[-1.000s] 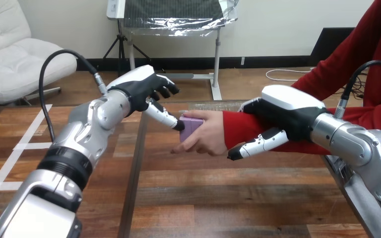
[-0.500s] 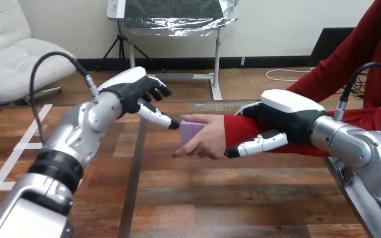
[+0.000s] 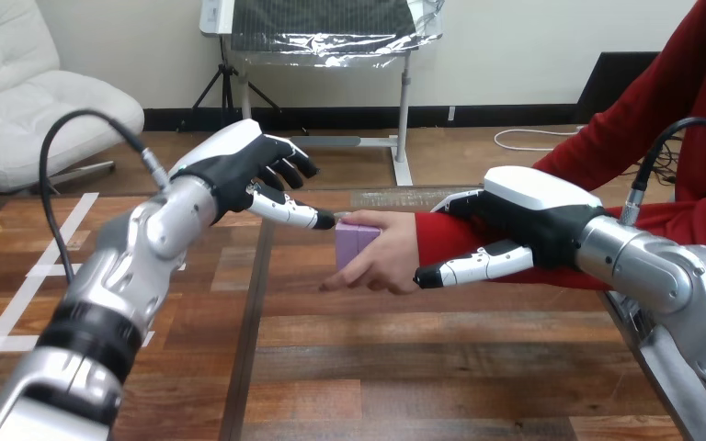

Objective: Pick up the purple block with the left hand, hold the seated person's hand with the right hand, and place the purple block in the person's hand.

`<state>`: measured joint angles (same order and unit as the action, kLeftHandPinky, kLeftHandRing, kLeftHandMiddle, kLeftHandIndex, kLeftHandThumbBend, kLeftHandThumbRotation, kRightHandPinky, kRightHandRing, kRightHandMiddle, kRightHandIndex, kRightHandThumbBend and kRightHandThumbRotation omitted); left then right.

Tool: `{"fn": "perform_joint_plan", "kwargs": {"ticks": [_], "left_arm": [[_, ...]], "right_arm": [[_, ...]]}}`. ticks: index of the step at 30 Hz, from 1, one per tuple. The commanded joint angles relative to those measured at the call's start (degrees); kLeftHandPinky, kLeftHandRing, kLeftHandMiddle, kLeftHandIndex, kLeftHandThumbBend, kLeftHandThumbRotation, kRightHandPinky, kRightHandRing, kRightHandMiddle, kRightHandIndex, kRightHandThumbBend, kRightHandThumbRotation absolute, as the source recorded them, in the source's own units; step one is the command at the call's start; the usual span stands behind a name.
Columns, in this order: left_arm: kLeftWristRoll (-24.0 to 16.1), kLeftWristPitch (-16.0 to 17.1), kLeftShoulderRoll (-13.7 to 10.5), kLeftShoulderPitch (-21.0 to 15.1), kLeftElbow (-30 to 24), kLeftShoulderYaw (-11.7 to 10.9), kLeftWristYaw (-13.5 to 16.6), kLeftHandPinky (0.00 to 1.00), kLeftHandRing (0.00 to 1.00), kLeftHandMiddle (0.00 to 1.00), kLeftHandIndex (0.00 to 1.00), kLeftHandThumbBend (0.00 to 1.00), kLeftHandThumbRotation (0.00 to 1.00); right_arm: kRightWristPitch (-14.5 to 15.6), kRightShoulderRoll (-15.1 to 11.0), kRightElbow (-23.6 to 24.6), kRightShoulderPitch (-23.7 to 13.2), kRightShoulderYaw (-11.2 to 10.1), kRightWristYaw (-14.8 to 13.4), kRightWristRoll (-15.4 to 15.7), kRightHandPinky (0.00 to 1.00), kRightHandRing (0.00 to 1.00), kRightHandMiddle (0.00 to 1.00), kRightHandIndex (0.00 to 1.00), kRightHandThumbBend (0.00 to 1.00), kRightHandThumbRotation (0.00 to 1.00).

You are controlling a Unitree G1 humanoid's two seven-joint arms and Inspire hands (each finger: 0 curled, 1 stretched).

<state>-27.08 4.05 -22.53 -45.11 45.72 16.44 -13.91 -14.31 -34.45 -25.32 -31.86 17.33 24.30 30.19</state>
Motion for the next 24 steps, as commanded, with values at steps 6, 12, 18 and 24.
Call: {"fn": "perform_joint_plan", "kwargs": {"ticks": [6,12,18,24], "left_arm": [[5.1,2.4,-1.5,5.4,-10.0,-5.3,2.0,0.53,0.64,0.7,0.71,0.65,0.28],[7.6,3.7,-1.6,9.1,-13.6,-7.4,2.2,0.52,0.63,0.69,0.7,0.62,0.24],[10.0,3.8,-1.3,12.5,-16.9,-9.2,1.9,0.52,0.63,0.68,0.69,0.59,0.23],[11.1,4.2,-1.2,15.7,-20.3,-10.1,1.9,0.54,0.64,0.67,0.68,0.58,0.23]], "right_arm": [[-0.1,-1.8,5.0,0.5,-3.0,-1.0,-1.6,0.65,0.75,0.79,0.8,1.0,0.92],[0.4,-2.1,6.4,1.1,-3.9,-0.9,-2.6,0.64,0.75,0.79,0.82,1.0,0.95],[1.5,-2.4,7.9,1.6,-4.8,-0.4,-3.2,0.63,0.76,0.79,0.83,1.0,0.98],[2.7,-2.9,9.7,1.8,-5.4,0.1,-4.0,0.63,0.77,0.8,0.84,1.0,1.0]]}}
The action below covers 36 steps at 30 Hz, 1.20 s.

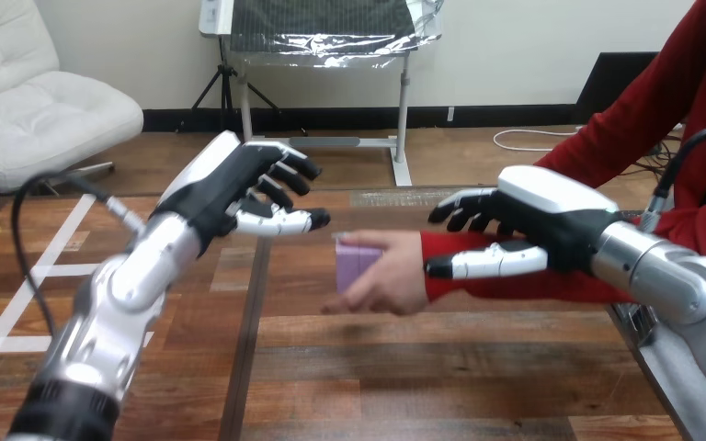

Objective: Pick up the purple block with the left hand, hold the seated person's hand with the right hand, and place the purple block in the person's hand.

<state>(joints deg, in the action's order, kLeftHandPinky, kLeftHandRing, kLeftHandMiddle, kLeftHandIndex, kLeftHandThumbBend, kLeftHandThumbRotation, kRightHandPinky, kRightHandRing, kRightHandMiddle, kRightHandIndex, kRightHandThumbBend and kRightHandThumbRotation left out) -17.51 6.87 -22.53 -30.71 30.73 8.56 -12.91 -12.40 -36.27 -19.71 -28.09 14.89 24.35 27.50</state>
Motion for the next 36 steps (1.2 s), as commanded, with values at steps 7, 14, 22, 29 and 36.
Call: {"fn": "perform_joint_plan", "kwargs": {"ticks": [7,14,22,29,36], "left_arm": [[3.2,0.9,-0.7,4.7,-9.6,-3.7,0.5,0.55,0.64,0.67,0.67,0.57,0.23],[4.9,1.6,-0.5,7.6,-12.5,-4.8,0.4,0.55,0.63,0.66,0.66,0.57,0.22],[7.2,1.2,0.4,11.3,-16.8,-6.3,0.7,0.54,0.62,0.65,0.65,0.58,0.21],[9.3,2.3,1.5,14.0,-18.9,-7.4,1.3,0.53,0.61,0.63,0.64,0.57,0.2],[10.1,3.8,2.5,17.1,-21.4,-8.1,2.8,0.52,0.6,0.61,0.62,0.56,0.19]], "right_arm": [[1.6,-1.3,5.4,-1.9,-3.6,1.1,-3.0,0.64,0.78,0.81,0.85,1.0,1.0],[2.7,-1.3,6.6,-1.9,-4.4,2.6,-4.5,0.65,0.81,0.83,0.87,1.0,0.99],[3.6,-1.1,8.0,-1.6,-5.2,4.0,-6.6,0.69,0.85,0.86,0.9,1.0,0.99],[3.0,-0.9,9.1,-1.1,-5.8,3.4,-7.7,0.8,0.87,0.89,0.93,1.0,1.0],[2.4,0.3,10.9,0.8,-7.5,0.7,-8.6,0.82,0.89,0.91,0.94,1.0,1.0]]}}
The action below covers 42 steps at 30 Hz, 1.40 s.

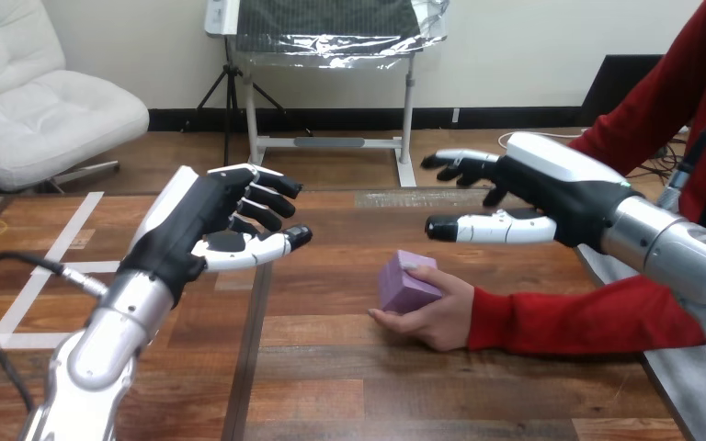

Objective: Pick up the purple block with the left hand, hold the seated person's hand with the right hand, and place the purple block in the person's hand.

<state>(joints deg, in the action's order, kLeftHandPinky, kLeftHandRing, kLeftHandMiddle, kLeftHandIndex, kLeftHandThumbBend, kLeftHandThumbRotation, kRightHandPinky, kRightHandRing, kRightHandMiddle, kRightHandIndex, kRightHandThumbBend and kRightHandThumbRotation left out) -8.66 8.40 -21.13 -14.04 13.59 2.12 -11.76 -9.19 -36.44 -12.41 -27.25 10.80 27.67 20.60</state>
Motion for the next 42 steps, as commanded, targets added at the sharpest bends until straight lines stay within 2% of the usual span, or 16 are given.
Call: {"fn": "perform_joint_plan", "kwargs": {"ticks": [1,5,8,11,15,19,27,32,42], "left_arm": [[1.4,2.4,1.2,0.8,-4.7,-1.7,1.8,0.52,0.6,0.61,0.62,0.55,0.19],[1.8,2.6,1.8,2.3,-6.3,-2.2,2.4,0.53,0.6,0.62,0.62,0.54,0.19],[2.4,3.8,2.3,3.3,-7.0,-2.7,2.7,0.53,0.6,0.62,0.62,0.52,0.19],[3.7,5.8,2.9,4.0,-7.1,-3.3,2.8,0.52,0.6,0.62,0.61,0.51,0.19],[5.6,8.2,3.7,5.2,-8.1,-4.0,2.6,0.5,0.58,0.61,0.6,0.5,0.2],[8.1,9.9,4.4,6.1,-9.2,-4.5,1.7,0.48,0.57,0.61,0.6,0.47,0.2],[12.8,11.1,5.7,8.0,-12.4,-4.8,0.1,0.45,0.57,0.62,0.61,0.44,0.21],[13.7,11.6,5.8,9.0,-14.4,-4.4,-0.5,0.43,0.58,0.64,0.63,0.4,0.27],[14.1,10.6,5.6,10.9,-19.2,-3.4,-2.6,0.41,0.61,0.67,0.66,0.4,0.39]], "right_arm": [[-0.8,0.7,3.9,0.3,-3.7,-2.9,-2.1,0.81,0.89,0.91,0.94,1.0,1.0],[-0.8,1.7,5.2,1.9,-4.9,-3.9,-4.1,0.73,0.89,0.92,0.95,1.0,1.0],[-0.8,2.7,6.1,3.5,-6.0,-4.6,-6.4,0.71,0.9,0.93,0.95,1.0,1.0],[-2.1,3.9,6.8,5.3,-7.0,-6.0,-8.7,0.69,0.89,0.93,0.96,1.0,1.0],[-5.7,5.6,7.6,8.2,-8.1,-8.1,-11.2,0.68,0.88,0.92,0.95,1.0,1.0],[-7.6,7.5,8.8,10.6,-8.8,-9.2,-13.8,0.71,0.89,0.92,0.95,1.0,1.0],[-13.9,11.7,9.1,14.9,-9.4,-9.6,-19.9,0.8,0.91,0.93,0.94,1.0,1.0],[-15.8,13.4,9.8,17.3,-9.5,-10.6,-20.2,0.85,0.92,0.92,0.93,1.0,1.0],[-19.3,17.5,11.1,21.8,-8.9,-12.0,-20.0,0.86,0.91,0.91,0.9,1.0,1.0]]}}
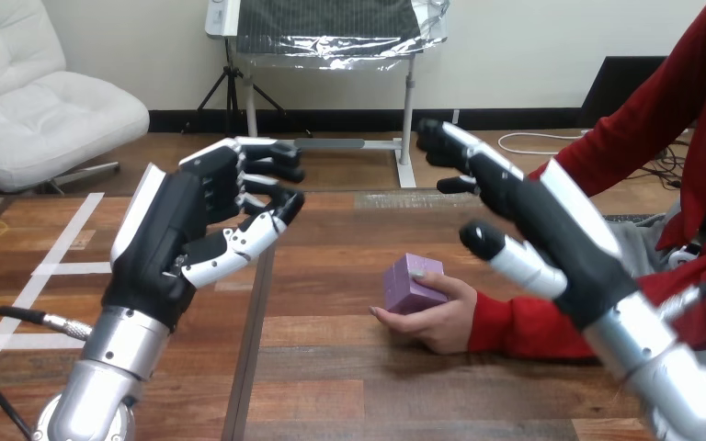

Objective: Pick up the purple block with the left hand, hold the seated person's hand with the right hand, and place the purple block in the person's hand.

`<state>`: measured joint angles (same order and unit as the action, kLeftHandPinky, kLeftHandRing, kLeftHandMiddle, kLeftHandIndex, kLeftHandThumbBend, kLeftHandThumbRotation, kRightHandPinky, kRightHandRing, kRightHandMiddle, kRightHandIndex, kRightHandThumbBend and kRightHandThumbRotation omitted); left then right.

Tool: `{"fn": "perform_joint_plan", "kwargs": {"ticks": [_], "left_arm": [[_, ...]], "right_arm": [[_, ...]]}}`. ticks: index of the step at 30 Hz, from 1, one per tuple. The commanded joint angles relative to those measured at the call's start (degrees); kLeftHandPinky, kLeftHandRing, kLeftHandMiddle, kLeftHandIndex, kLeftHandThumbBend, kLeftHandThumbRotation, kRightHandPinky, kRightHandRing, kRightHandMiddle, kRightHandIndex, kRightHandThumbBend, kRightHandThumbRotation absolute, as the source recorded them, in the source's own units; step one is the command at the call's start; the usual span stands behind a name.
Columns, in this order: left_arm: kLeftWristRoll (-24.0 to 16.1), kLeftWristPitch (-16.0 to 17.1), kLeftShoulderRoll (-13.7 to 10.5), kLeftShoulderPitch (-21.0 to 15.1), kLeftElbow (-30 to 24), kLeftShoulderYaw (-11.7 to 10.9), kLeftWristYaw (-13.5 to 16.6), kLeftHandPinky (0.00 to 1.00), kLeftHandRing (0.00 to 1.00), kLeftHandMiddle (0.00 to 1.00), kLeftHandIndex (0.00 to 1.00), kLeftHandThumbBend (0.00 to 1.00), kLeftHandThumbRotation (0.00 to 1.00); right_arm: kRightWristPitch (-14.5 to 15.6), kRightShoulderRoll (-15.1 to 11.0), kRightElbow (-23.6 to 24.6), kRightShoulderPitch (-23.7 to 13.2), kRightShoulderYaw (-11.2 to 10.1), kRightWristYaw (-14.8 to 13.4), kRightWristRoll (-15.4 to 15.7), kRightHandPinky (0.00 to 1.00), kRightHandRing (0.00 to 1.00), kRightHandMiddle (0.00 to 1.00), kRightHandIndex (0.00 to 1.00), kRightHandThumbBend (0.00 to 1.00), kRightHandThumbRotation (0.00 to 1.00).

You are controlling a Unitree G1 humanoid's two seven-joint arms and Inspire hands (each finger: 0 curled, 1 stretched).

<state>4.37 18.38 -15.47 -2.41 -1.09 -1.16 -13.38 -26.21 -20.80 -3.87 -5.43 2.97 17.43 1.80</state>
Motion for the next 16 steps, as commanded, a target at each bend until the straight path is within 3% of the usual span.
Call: {"fn": "perform_joint_plan", "kwargs": {"ticks": [1,16], "left_arm": [[1.1,0.5,0.0,-0.6,-4.9,0.0,-1.2,0.41,0.61,0.67,0.66,0.4,0.4],[0.8,1.4,1.9,-0.6,-6.0,0.9,-2.2,0.37,0.58,0.64,0.64,0.41,0.46]], "right_arm": [[-2.5,2.2,2.7,0.4,-1.0,-1.8,-1.1,0.86,0.91,0.91,0.9,1.0,1.0],[-5.7,6.0,3.0,4.8,-0.1,-1.4,-2.6,0.87,0.89,0.9,0.89,1.0,1.0]]}}
